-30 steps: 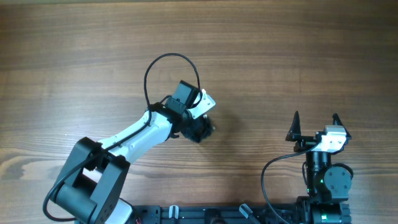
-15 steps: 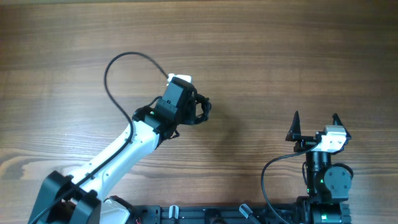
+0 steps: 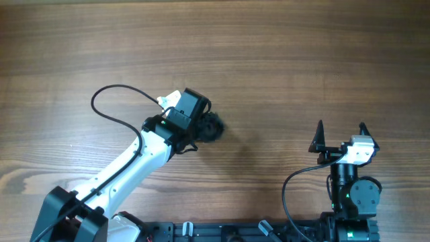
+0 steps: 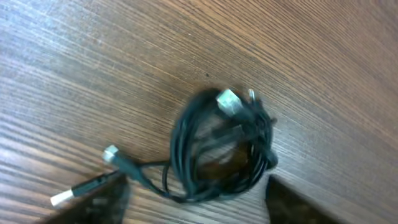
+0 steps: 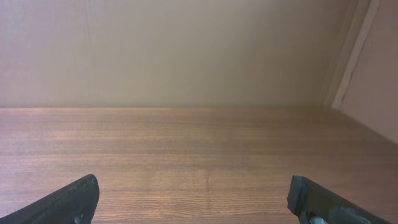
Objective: Untangle cables
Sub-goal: 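Lower the left gripper and grasp the black cable bundle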
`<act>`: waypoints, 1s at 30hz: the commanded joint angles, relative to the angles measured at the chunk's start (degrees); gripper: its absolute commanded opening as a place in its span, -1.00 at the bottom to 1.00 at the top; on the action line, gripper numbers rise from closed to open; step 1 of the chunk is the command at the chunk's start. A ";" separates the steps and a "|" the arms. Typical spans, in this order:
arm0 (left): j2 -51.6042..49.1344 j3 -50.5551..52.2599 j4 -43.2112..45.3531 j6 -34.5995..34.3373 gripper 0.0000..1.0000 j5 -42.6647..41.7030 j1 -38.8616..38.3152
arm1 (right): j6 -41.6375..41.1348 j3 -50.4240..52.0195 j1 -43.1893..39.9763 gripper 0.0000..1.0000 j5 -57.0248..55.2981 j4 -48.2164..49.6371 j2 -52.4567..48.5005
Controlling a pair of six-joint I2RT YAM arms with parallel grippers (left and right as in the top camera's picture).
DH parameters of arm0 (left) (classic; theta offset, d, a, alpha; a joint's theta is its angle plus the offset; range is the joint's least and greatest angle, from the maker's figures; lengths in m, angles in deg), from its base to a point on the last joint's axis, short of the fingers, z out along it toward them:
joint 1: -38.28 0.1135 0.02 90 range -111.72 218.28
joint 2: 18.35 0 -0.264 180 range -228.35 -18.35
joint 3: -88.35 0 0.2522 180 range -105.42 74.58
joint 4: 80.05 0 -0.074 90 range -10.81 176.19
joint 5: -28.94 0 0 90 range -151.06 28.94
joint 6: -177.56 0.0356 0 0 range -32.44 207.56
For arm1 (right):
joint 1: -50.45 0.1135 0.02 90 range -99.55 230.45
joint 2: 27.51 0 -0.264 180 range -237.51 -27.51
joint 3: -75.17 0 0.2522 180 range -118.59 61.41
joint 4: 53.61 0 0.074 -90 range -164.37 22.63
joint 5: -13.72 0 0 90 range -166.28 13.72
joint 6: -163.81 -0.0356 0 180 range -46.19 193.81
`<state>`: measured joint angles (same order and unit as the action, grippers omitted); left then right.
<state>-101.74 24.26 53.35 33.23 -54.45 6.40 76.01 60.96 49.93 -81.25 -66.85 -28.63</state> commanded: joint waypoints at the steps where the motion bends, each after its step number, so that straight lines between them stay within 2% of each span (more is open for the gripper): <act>1: -0.09 -0.48 -0.22 4.63 0.50 0.79 -0.15 | -0.81 0.15 0.33 1.00 0.33 0.31 0.11; 2: -0.09 -0.48 -0.22 5.44 0.46 0.79 -0.15 | -0.81 0.15 0.33 1.00 0.33 0.31 0.11; 5: -0.15 -0.46 -0.26 8.20 0.03 0.76 -0.15 | -0.81 0.15 0.33 1.00 0.33 0.31 0.11; 6: -0.31 -0.46 -0.24 9.33 -0.03 0.79 -0.15 | -0.81 0.15 0.33 1.00 0.33 0.31 0.11; 10: -1.92 -0.39 -0.28 12.44 -0.03 0.79 -0.15 | -0.83 0.15 0.33 1.00 0.33 0.31 0.11; 15: -5.53 -0.31 0.02 13.66 0.16 0.76 -0.11 | -0.83 0.15 0.33 1.00 0.33 0.31 0.11; 30: -11.43 -0.31 4.15 13.64 -0.12 2.49 -0.11 | -0.83 0.15 0.33 1.00 0.33 0.31 0.11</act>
<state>-111.60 24.26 57.19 46.19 -54.38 6.40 76.01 60.96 49.93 -81.25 -66.85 -28.63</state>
